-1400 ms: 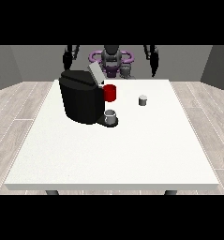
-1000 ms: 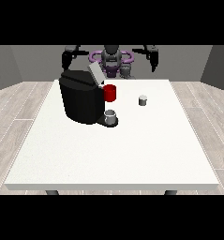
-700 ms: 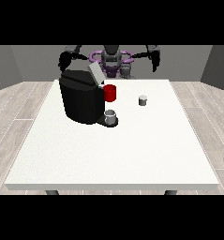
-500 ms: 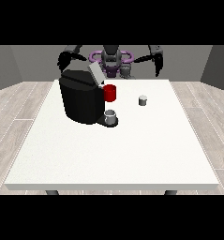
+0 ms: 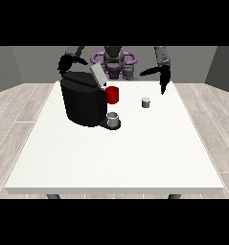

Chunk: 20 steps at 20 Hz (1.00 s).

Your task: Insert the coffee pod into the coffee machine and close the lid

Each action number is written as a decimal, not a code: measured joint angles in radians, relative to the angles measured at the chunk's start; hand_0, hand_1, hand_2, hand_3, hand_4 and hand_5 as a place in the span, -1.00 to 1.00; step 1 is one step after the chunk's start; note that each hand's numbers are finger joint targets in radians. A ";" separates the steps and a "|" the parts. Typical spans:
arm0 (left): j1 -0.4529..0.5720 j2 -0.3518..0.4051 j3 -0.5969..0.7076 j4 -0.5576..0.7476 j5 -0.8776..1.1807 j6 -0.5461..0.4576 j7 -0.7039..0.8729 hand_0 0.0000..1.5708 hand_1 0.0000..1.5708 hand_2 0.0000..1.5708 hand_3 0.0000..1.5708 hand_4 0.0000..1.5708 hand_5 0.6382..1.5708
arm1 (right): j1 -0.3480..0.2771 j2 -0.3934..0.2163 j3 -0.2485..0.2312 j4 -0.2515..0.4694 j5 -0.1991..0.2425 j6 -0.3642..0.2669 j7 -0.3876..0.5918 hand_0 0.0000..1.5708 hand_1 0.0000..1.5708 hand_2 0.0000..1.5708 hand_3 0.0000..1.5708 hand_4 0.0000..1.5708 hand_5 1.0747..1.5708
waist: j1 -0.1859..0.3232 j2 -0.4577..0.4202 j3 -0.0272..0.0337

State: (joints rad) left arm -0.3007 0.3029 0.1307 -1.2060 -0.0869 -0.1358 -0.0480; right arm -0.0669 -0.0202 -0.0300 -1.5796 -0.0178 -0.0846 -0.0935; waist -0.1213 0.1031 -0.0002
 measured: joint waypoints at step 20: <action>-0.174 0.002 -0.061 0.342 -0.218 0.069 -0.035 0.03 0.03 0.08 -0.36 -1.00 1.00 | -0.133 -0.011 -0.016 0.175 0.031 -0.074 0.043 -1.00 -1.00 -1.00 -1.00 -0.48 1.00 | 0.025 0.053 0.0002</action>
State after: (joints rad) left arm -0.4743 0.3051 0.0692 -0.8638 -0.3052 -0.0664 -0.0827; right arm -0.1995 -0.0312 -0.0464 -1.4043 0.0136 -0.1585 -0.0507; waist -0.0966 0.1565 0.0000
